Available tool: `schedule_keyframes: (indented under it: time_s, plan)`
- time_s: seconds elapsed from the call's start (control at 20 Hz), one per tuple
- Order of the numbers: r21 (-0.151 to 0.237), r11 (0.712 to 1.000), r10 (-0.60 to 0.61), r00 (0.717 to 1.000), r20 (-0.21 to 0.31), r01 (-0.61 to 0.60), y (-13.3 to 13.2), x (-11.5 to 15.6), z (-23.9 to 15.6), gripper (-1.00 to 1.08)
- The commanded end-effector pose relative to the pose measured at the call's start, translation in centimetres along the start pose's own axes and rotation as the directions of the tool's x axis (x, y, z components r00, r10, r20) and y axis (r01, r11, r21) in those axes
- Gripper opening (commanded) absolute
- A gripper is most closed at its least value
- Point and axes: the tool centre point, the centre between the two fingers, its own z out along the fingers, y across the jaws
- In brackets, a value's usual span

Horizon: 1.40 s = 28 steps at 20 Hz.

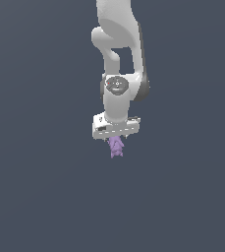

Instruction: Pick up the object and move it to a goal position.

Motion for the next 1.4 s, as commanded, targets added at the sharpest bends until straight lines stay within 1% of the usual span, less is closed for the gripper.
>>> schedule_keyframes:
  time_s: [0.0, 0.25, 0.3, 0.95, 1.15, 1.35]
  plan:
    - [0.0, 1.0, -0.001, 1.0, 0.0, 0.001, 0.0, 0.0, 1.0, 1.0]
    - [0.0, 1.0, -0.001, 1.0, 0.0, 0.001, 0.0, 0.1, 1.7, 1.0]
    - [0.0, 1.0, -0.001, 1.0, 0.0, 0.001, 0.0, 0.1, 1.7, -1.0]
    - [0.0, 1.0, -0.001, 1.0, 0.0, 0.001, -0.1, 0.1, 1.4, -1.0]
    - [-0.001, 1.0, -0.002, 1.0, -0.001, 0.002, -1.0, 0.0, 0.2, -1.0]
    - [-0.001, 1.0, -0.002, 1.0, -0.001, 0.002, -2.5, 0.0, -1.9, -1.0]
